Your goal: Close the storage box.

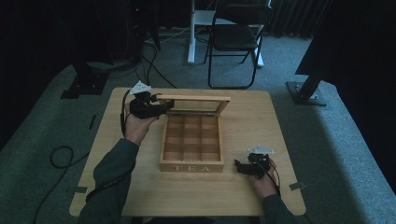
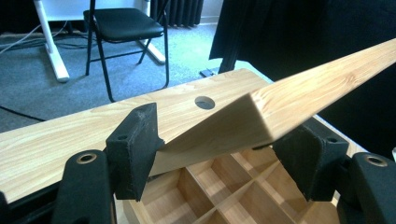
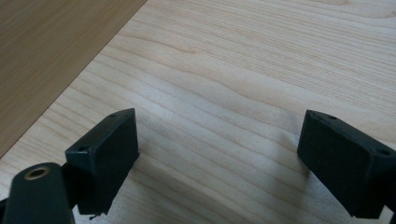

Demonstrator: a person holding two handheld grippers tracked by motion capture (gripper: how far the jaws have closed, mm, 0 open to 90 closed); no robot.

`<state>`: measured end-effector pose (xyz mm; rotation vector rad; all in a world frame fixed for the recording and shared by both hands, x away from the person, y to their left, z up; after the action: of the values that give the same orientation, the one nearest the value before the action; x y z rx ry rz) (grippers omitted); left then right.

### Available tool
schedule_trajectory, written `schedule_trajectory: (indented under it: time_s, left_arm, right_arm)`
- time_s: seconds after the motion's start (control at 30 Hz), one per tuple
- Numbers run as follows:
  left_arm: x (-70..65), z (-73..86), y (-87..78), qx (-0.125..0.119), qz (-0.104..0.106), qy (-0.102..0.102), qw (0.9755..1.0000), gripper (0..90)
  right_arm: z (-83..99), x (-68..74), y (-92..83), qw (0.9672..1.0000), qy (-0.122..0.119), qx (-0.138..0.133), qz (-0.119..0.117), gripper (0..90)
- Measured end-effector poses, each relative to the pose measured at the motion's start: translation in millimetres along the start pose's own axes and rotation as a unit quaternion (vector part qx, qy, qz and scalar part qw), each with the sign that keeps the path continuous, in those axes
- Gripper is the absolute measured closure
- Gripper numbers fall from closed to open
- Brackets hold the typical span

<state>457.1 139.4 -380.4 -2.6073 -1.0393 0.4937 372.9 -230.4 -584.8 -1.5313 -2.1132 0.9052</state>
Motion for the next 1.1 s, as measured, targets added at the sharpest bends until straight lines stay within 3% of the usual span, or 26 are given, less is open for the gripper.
schedule_trajectory:
  time_s: [0.27, 0.67, 1.1]
  left_arm:
    - [-11.2, 12.0, -6.9, 0.009, -0.024, 0.023, 0.9994, 31.8]
    - [-17.7, 26.8, -12.3, 0.006, -0.025, -0.002, 0.9997, 30.6]
    - [-24.9, 40.7, -16.7, 0.012, -0.029, -0.001, 0.9995, 30.8]
  right_arm:
    - [-0.1, -0.1, 0.2, 1.0000, -0.001, -0.001, 0.000, 12.0]
    - [-0.1, 0.0, 0.1, 1.0000, 0.000, -0.001, 0.000, 12.0]
    - [-0.1, 0.0, 0.1, 1.0000, 0.000, -0.001, 0.000, 12.0]
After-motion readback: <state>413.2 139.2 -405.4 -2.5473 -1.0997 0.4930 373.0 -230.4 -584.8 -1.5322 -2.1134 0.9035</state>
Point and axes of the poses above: each handheld gripper's, and its own axes: y roughly forward along the jaws, z roughly out of its underside, x roughly to its left, the point moved 5 cm from there along y, roughly forward along the jaws, and after that the axes turned 6 degrees about z, right-handed, at the moved point
